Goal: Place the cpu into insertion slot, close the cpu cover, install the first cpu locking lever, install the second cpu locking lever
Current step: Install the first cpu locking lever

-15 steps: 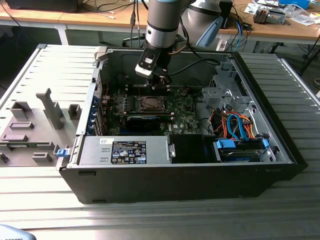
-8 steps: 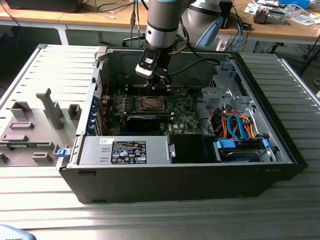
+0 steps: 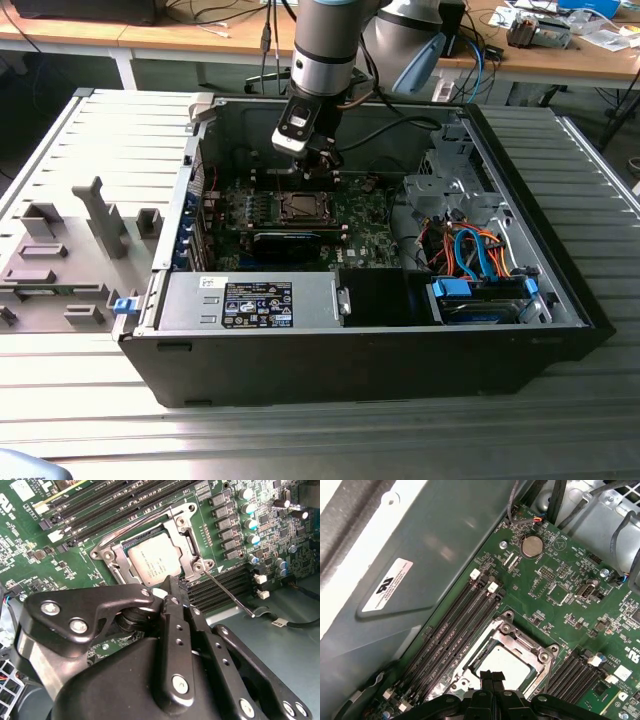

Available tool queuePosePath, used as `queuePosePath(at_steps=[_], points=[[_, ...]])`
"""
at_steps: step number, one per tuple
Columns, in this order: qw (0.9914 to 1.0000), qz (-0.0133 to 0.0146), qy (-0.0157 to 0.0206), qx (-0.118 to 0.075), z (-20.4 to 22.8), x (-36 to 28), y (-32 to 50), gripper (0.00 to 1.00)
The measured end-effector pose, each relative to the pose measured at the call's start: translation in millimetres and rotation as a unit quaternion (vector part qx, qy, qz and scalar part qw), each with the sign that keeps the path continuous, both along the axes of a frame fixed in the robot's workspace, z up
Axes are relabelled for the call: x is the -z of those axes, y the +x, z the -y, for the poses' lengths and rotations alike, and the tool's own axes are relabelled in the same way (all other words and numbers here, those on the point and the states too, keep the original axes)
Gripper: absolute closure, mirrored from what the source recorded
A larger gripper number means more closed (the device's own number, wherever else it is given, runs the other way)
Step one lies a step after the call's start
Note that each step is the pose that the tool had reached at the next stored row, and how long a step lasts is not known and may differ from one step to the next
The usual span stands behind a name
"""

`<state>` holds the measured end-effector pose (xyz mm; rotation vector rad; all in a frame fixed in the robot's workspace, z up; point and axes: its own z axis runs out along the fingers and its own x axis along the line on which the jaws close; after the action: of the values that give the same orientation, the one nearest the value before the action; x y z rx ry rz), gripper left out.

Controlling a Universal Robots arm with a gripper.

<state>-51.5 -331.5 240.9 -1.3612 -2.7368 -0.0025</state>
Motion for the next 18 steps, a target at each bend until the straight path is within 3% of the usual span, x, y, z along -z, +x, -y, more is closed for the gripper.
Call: queuePosePath(at_steps=[18], points=[[0.99998,0.0000,0.0000,-0.007,0.0,0.0,0.0,0.89]])
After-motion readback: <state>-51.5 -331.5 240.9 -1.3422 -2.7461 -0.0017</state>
